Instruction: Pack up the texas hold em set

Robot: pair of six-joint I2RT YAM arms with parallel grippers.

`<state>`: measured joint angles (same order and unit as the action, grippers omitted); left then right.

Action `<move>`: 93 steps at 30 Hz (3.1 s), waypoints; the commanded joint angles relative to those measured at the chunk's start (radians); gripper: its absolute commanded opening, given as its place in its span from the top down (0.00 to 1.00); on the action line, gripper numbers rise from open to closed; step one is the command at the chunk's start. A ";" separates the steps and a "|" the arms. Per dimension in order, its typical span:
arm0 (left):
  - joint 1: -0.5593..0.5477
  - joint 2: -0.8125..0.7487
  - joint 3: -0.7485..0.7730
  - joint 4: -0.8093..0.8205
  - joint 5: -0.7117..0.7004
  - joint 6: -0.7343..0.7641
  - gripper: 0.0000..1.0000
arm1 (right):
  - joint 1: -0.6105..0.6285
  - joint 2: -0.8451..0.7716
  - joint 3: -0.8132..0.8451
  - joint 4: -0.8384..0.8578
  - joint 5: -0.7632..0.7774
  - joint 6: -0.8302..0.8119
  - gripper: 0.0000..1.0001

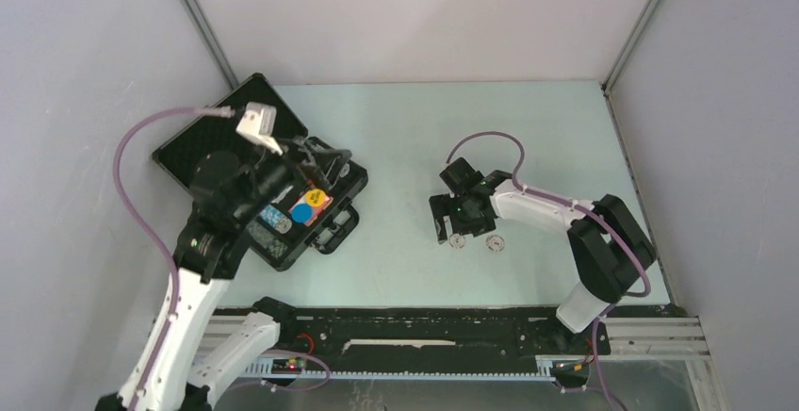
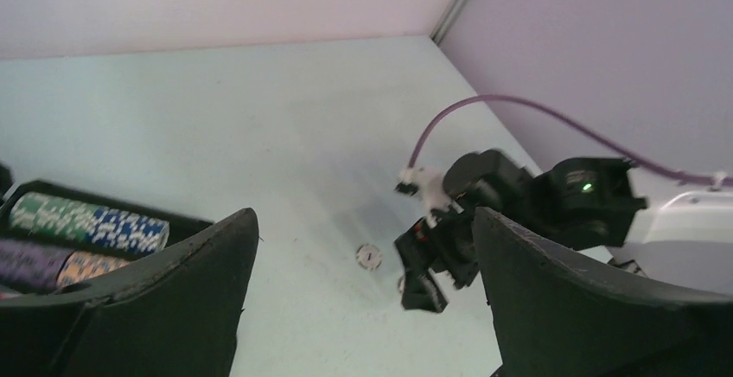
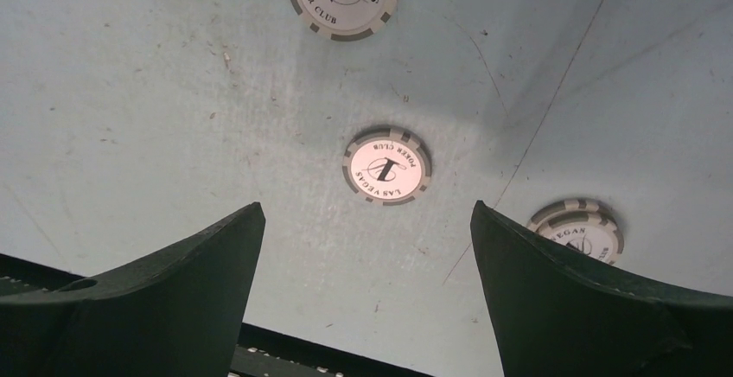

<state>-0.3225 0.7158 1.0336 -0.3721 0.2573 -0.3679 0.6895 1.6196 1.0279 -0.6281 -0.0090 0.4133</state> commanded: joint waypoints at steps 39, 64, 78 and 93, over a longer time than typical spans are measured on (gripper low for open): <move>-0.069 0.104 0.126 0.049 -0.162 0.145 0.00 | 0.130 0.234 0.076 -0.015 0.144 -0.050 0.34; -0.012 0.087 0.122 0.058 -0.107 0.116 0.00 | 0.131 0.152 0.024 -0.018 0.103 -0.045 0.41; -0.009 0.094 0.121 0.058 -0.093 0.110 0.00 | 0.131 0.150 0.023 0.005 0.125 -0.047 0.49; -0.009 0.092 0.118 0.062 -0.086 0.103 0.00 | 0.100 -0.019 -0.015 -0.013 0.217 -0.027 0.59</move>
<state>-0.3378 0.8116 1.1736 -0.3454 0.1566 -0.2543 0.8051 1.6936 1.0328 -0.6228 0.1577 0.3656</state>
